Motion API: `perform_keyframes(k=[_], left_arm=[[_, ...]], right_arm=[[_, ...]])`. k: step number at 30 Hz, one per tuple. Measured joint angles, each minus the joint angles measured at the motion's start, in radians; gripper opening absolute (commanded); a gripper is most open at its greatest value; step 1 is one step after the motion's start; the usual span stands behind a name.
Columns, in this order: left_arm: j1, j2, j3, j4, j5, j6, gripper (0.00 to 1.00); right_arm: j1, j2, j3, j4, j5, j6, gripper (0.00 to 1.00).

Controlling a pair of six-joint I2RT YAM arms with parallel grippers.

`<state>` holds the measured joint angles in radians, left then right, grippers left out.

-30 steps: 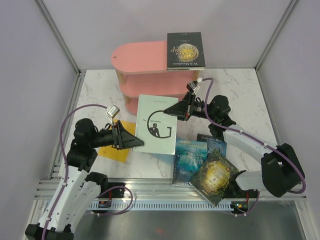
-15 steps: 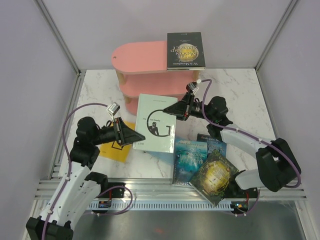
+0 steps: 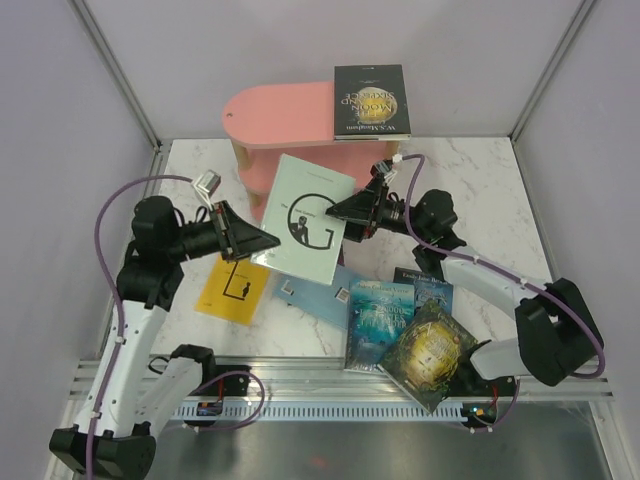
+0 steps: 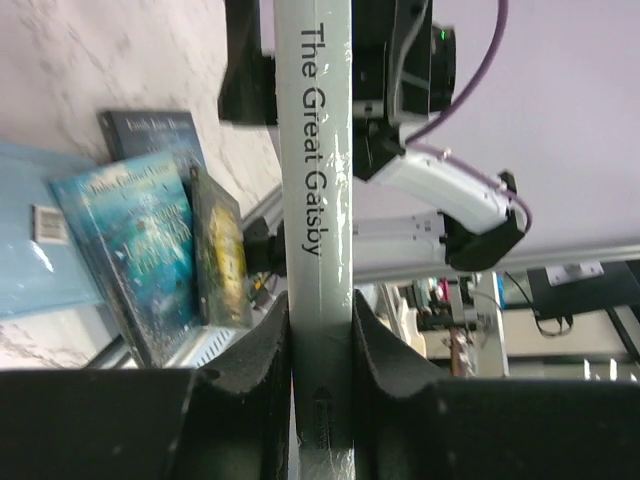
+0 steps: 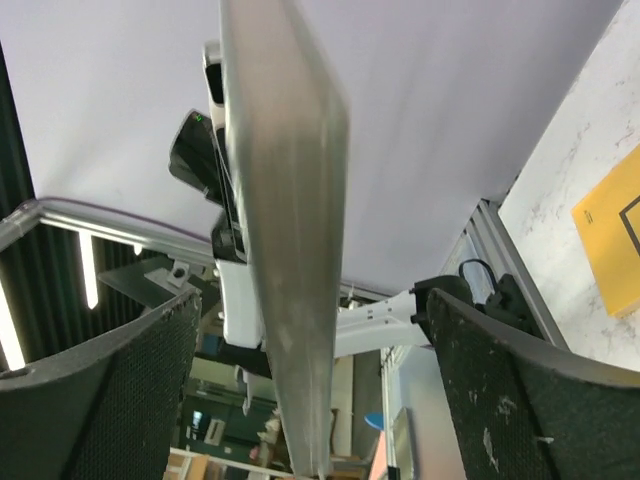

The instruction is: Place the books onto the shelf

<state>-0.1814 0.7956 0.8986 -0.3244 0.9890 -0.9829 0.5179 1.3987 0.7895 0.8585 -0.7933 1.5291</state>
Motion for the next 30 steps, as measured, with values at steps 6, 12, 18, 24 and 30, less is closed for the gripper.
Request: perform_keyframes(k=[6, 12, 18, 24, 30], left_arm=[[0.129, 0.055, 0.202, -0.192, -0.021, 0.124, 0.02], [0.143, 0.119, 0.383, -0.380, -0.058, 0.222, 0.02], [0.170, 0.280, 0.689, -0.451, -0.080, 0.249, 0.02], [0.208, 0.434, 0.888, -0.413, -0.073, 0.242, 0.02], [0.268, 0.569, 0.915, -0.282, -0.105, 0.147, 0.02]], right_arm=[[-0.004, -0.120, 0.001, -0.201, -0.018, -0.118, 0.98], [-0.013, -0.276, -0.003, -0.457, -0.030, -0.267, 0.98], [-0.017, -0.404, -0.095, -0.587, -0.046, -0.333, 0.98], [-0.017, -0.426, -0.159, -0.649, -0.041, -0.341, 0.98], [-0.017, -0.432, -0.161, -0.658, -0.039, -0.344, 0.98]])
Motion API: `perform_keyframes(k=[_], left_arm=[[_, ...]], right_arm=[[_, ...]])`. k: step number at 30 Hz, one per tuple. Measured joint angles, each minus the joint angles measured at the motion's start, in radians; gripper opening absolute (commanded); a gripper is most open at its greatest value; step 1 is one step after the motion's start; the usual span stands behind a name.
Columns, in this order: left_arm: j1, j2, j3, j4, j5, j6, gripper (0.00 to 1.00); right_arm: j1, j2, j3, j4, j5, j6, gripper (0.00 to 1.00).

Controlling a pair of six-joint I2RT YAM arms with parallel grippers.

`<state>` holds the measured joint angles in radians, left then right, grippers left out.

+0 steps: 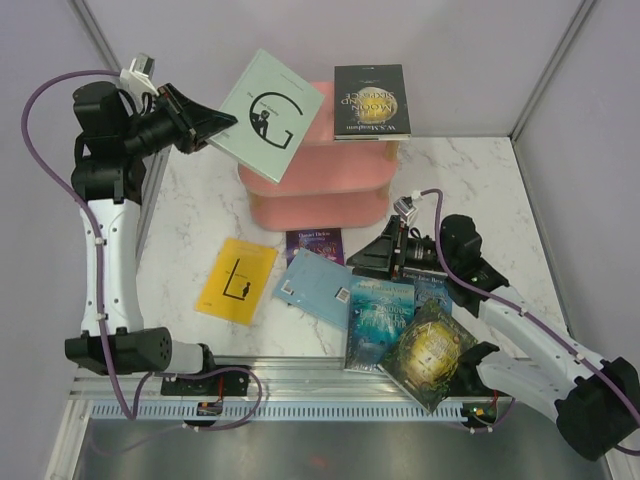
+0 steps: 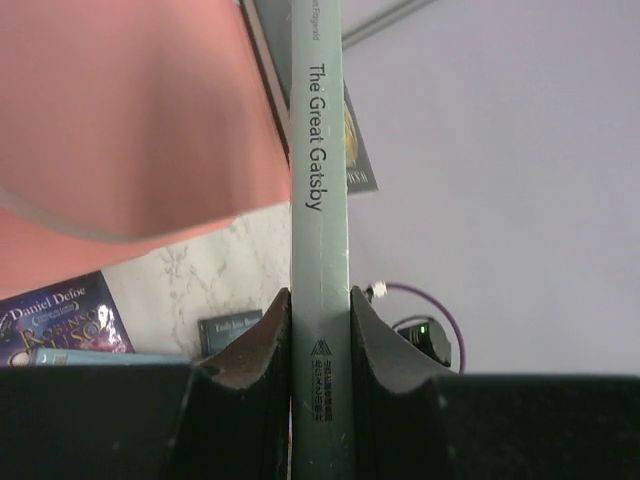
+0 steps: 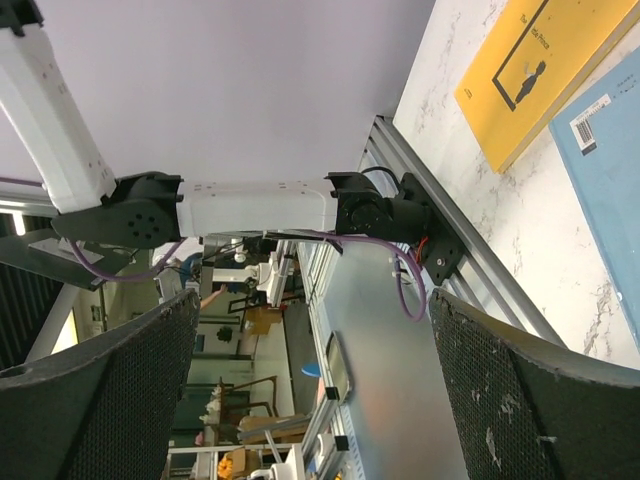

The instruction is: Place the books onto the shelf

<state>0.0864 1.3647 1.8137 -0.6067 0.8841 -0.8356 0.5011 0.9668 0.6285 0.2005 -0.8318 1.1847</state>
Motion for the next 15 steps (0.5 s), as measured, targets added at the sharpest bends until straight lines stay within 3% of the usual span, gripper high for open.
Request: perform_keyframes(k=[5, 15], left_arm=[[0.008, 0.061, -0.101, 0.166, -0.108, -0.132, 0.02], [-0.004, 0.069, -0.233, 0.311, -0.272, -0.272, 0.02]], right_arm=[[0.000, -0.018, -0.016, -0.001, 0.002, -0.003, 0.98], [-0.001, -0.026, -0.049, -0.016, 0.012, -0.008, 0.98]])
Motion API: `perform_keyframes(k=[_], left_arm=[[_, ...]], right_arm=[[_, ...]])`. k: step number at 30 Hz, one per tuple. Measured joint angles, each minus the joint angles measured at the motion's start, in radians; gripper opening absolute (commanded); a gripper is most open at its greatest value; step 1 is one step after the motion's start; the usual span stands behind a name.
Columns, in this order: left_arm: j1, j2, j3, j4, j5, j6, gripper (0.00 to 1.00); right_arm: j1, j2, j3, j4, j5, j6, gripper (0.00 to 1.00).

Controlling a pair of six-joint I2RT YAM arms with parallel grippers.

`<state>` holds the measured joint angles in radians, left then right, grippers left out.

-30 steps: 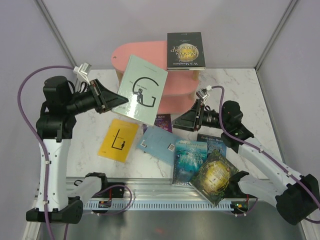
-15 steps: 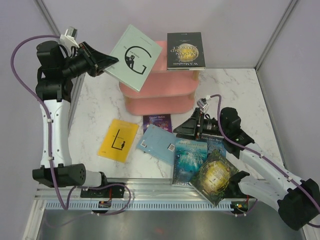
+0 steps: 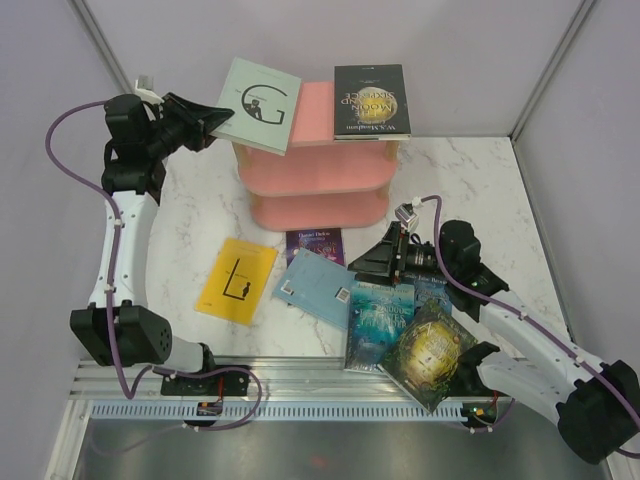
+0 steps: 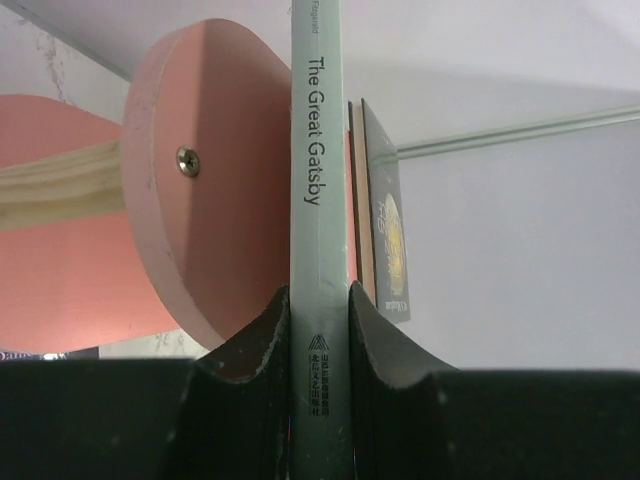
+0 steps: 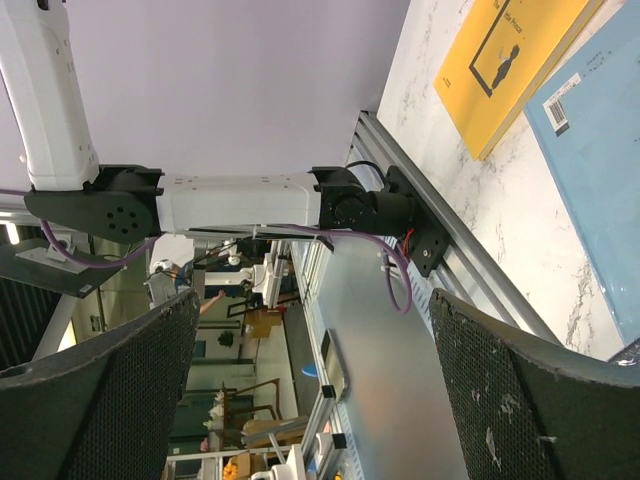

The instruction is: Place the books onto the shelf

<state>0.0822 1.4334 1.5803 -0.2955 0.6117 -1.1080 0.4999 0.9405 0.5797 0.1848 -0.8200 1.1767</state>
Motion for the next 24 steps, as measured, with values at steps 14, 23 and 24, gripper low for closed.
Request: perform_keyframes(k=[14, 23, 24], left_arm=[[-0.035, 0.079, 0.022, 0.034, -0.049, -0.032, 0.25], [-0.058, 0.078, 0.116, -0.093, -0.135, 0.089, 1.00], [-0.061, 0.077, 0.131, -0.126, -0.156, 0.109, 1.00]], right_arm=[[-0.002, 0.018, -0.015, -0.019, 0.012, -0.023, 0.98], [-0.006, 0.038, -0.030, -0.028, 0.025, -0.031, 0.98], [-0.006, 0.042, -0.031, -0.029, 0.027, -0.031, 0.98]])
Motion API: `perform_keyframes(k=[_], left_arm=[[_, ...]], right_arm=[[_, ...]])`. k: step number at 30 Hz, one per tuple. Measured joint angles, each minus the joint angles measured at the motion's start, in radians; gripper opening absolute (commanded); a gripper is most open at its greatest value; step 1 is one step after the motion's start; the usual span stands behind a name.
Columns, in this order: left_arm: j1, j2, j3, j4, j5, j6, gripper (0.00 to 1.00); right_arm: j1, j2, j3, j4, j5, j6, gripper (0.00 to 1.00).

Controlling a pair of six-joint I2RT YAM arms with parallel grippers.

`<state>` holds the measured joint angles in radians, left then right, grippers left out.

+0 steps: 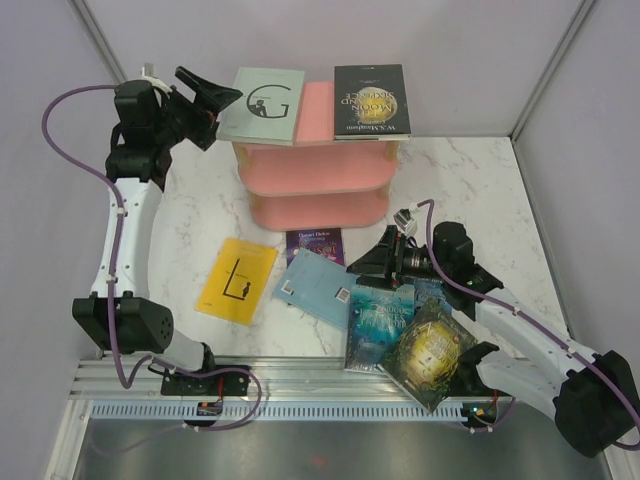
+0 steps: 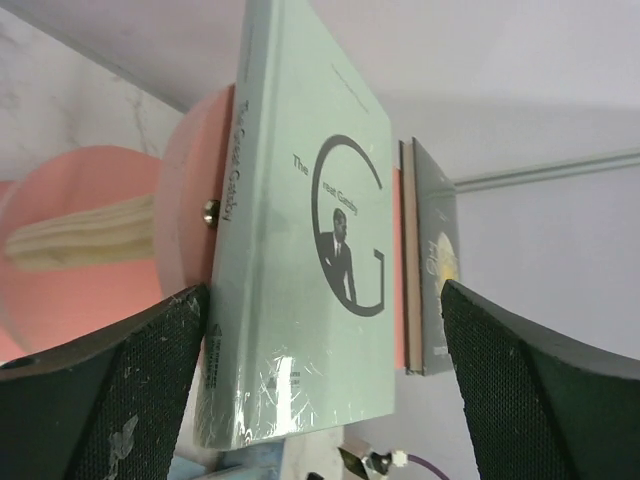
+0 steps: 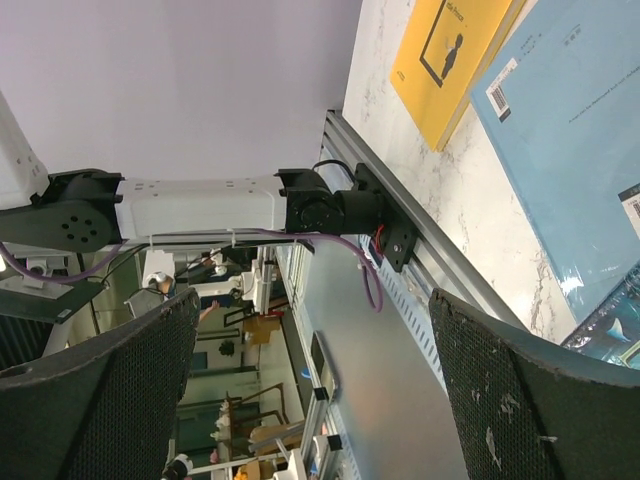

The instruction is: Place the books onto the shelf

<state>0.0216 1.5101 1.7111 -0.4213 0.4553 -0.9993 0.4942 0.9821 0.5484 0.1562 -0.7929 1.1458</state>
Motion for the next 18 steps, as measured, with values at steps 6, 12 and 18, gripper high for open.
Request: perform_keyframes(k=[6, 12, 18], left_arm=[[0.006, 0.015, 0.147, -0.294, -0.231, 0.166, 1.00], [0.073, -0.024, 0.137, -0.500, -0.440, 0.288, 1.00], [0.213, -0.237, -0.298, -0.497, -0.444, 0.336, 1.00]], right_arm=[[0.000, 0.004, -0.001, -0.001, 0.008, -0.006, 0.98], [0.000, 0.004, 0.000, -0.034, 0.022, -0.050, 0.98], [0.095, 0.131, 0.083, -0.089, 0.095, -0.105, 0.98]])
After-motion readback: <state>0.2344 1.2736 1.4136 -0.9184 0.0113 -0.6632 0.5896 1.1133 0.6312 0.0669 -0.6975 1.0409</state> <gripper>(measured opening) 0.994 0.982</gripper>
